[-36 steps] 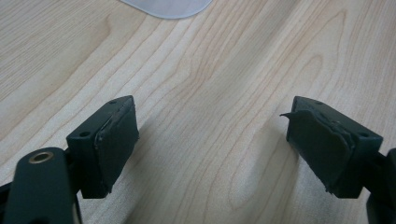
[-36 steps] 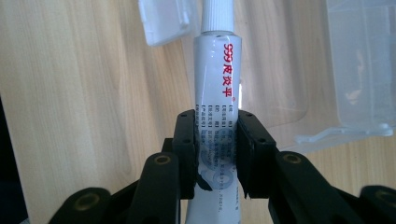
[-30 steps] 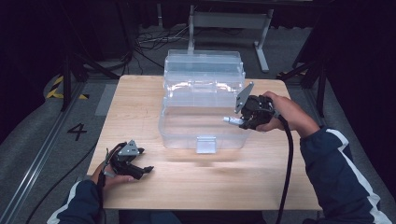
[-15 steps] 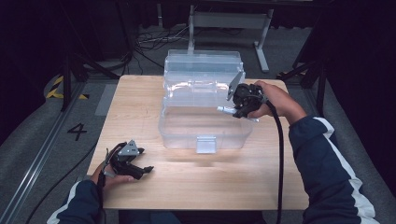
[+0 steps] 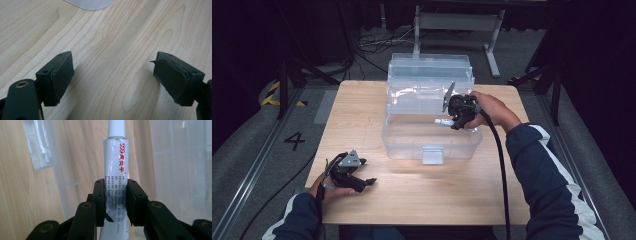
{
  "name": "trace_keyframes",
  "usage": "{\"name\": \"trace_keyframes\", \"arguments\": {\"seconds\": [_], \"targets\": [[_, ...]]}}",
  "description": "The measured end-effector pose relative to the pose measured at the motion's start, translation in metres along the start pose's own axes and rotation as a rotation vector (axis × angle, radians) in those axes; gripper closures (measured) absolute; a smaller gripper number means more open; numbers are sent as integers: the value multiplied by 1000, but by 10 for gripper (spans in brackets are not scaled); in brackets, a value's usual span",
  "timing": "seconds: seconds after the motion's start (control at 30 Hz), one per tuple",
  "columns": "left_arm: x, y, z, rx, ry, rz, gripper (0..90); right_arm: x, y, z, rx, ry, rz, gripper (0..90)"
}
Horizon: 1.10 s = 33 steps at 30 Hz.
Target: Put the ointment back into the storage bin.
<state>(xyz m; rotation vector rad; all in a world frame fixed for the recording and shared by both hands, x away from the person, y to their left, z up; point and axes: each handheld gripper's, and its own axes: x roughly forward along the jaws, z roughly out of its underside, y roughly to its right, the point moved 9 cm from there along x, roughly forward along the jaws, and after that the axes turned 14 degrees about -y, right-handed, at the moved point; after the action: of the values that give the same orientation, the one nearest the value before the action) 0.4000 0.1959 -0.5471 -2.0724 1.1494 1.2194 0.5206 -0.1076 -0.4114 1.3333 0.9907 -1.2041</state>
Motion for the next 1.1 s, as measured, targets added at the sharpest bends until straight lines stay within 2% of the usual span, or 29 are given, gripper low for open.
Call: {"name": "trace_keyframes", "arguments": {"seconds": [0.33,0.5,0.6,0.8,0.97,1.03,1.1], "targets": [[0,0,0,0,-1,0,169,27,5,-4,-12,-21,-19,720],[0,0,0,0,0,0,168,44,6,0,-6,-55,-43,720],[0,0,0,1,0,0,169,52,5,3,-20,-65,-57,719],[0,0,0,0,-1,0,169,59,2,5,-29,-58,-81,718],[0,0,0,1,0,0,169,66,-2,4,-32,-85,-92,718],[0,0,0,1,0,0,168,69,-4,3,-46,-93,-96,718],[0,0,0,0,-1,0,169,70,-5,2,-44,-85,-103,717]]}}
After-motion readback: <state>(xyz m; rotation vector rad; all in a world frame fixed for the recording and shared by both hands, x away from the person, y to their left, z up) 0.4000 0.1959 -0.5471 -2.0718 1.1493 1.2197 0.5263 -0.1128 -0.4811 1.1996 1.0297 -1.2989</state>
